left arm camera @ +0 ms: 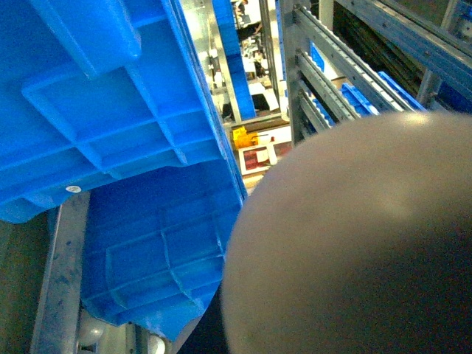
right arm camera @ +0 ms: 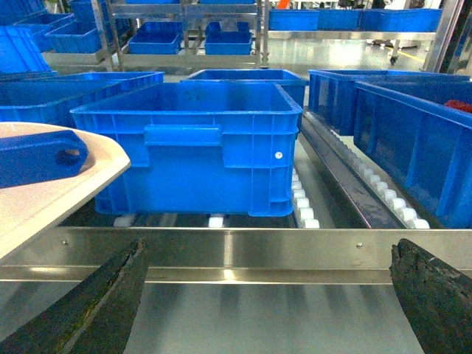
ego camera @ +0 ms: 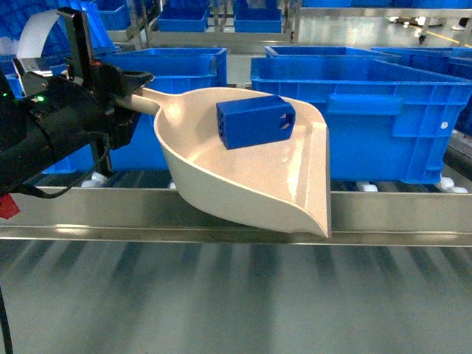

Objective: Place part in tray to right shelf

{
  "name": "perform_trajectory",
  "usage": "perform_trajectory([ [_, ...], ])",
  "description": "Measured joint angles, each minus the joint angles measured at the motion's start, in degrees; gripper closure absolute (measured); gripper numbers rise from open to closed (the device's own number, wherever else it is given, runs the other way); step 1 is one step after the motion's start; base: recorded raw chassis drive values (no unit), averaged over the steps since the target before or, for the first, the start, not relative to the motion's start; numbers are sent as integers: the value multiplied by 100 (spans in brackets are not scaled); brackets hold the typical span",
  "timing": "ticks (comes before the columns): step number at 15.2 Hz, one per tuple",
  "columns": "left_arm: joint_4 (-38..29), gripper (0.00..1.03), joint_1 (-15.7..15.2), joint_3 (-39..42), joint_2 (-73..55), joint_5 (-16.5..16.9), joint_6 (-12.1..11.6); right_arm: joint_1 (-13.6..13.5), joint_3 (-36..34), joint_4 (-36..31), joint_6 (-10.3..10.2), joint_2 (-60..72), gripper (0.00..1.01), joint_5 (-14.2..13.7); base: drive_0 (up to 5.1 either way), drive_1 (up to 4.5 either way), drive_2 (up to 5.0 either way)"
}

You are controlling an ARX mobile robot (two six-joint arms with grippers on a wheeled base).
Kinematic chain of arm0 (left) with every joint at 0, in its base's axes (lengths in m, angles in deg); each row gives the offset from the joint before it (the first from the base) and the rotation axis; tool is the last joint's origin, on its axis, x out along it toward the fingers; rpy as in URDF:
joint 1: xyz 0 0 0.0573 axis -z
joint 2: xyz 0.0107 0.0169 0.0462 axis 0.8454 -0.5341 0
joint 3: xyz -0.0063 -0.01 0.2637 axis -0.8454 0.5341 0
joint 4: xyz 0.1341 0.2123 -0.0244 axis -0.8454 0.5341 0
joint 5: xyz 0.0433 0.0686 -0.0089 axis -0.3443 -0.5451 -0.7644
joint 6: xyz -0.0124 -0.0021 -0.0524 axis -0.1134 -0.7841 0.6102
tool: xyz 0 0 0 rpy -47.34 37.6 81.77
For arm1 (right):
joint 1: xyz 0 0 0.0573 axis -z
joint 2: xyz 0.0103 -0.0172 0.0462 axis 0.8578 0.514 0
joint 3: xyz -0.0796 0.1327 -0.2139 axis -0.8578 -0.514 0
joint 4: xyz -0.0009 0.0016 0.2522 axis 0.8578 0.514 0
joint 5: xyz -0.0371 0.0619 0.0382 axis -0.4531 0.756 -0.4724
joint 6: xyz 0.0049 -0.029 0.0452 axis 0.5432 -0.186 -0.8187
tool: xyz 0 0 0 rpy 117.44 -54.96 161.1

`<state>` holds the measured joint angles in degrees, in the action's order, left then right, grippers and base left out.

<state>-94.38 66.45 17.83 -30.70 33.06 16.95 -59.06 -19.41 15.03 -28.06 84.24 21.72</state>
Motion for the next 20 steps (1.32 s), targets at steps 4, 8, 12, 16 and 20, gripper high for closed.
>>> perform_trajectory([
  [4,26,89,0,2,0,2,-2,0,0,2,0,-24,3,2,5,114,-103],
  [8,22,89,0,2,0,4,-2,0,0,4,0,-24,3,0,0,0,0],
  [12,22,89,0,2,0,4,-2,0,0,2,0,-24,3,0,0,0,0],
  [16,24,89,0,2,0,4,-2,0,0,4,0,-24,3,2,0,0,0],
  [20,22,89,0,2,0,4,-2,0,0,2,0,-24,3,0,0,0,0],
])
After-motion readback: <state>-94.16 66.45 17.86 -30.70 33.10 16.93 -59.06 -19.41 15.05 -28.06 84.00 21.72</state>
